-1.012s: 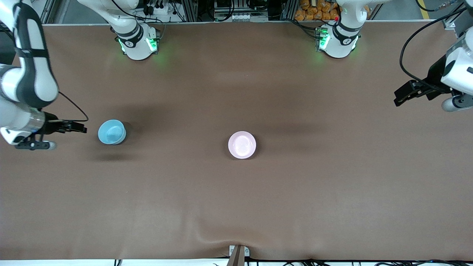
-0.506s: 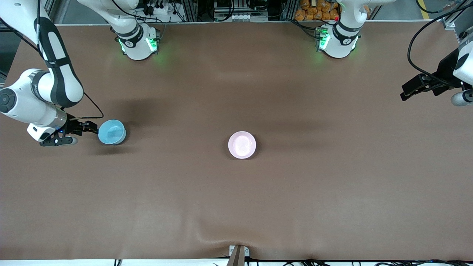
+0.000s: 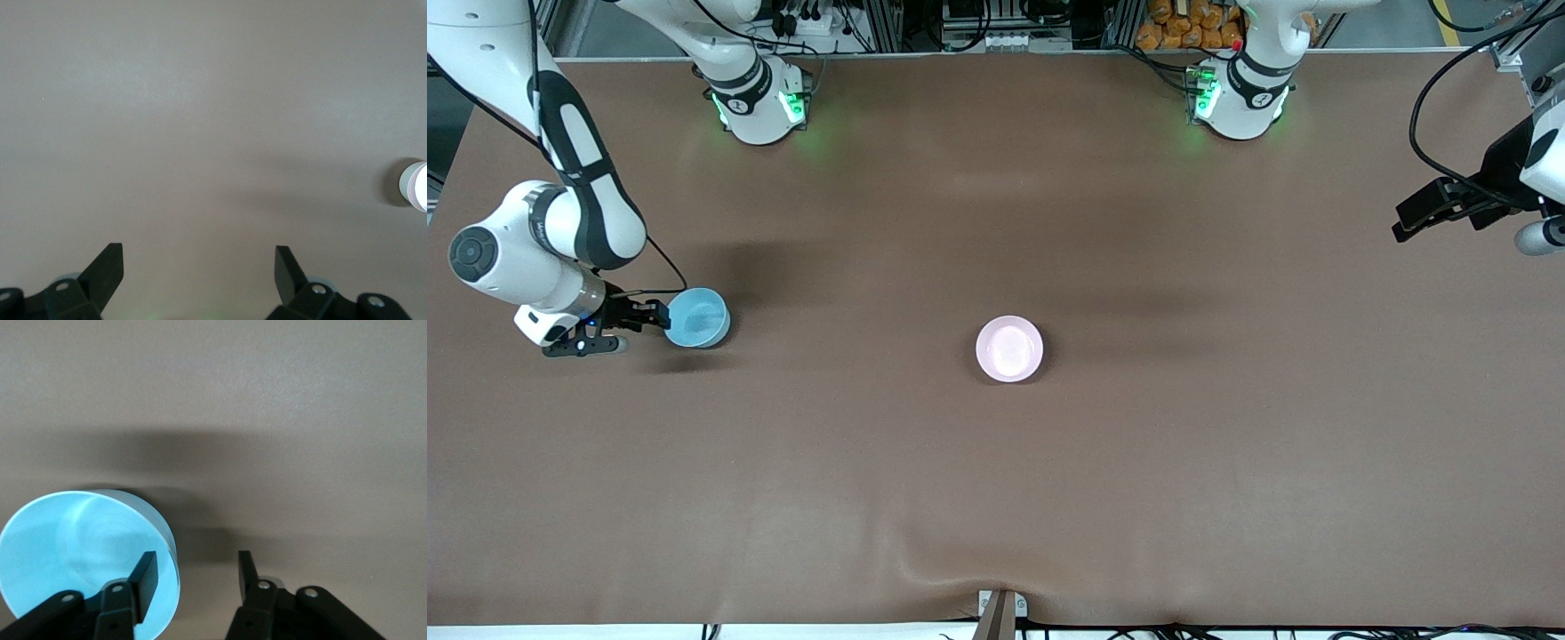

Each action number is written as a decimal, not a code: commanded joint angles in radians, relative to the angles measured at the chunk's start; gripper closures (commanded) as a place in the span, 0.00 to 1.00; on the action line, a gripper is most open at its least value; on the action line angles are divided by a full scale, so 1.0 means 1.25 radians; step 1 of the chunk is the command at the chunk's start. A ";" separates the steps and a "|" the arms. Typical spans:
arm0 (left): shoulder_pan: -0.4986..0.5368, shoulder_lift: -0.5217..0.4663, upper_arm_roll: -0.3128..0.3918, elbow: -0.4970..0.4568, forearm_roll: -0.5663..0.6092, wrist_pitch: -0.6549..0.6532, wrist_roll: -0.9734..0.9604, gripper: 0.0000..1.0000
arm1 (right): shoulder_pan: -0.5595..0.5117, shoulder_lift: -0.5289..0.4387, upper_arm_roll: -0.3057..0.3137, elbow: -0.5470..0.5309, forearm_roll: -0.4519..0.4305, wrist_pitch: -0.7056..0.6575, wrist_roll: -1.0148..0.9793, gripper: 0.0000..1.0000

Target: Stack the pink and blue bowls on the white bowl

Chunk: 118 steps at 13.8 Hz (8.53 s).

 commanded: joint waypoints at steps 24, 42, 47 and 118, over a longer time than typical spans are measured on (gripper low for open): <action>-0.007 -0.010 0.013 -0.009 -0.026 0.003 0.020 0.00 | 0.193 -0.019 0.096 0.327 0.163 -0.381 0.484 1.00; -0.006 -0.010 0.013 -0.012 -0.026 0.003 0.022 0.00 | 0.589 0.247 0.114 0.614 0.158 -0.295 1.247 1.00; -0.006 -0.010 0.013 -0.013 -0.026 0.003 0.023 0.00 | 0.616 0.296 0.114 0.650 0.154 -0.248 1.294 1.00; -0.016 -0.042 -0.013 -0.015 -0.015 -0.011 0.054 0.00 | 0.093 -0.245 0.129 0.677 -0.118 -0.884 0.306 0.00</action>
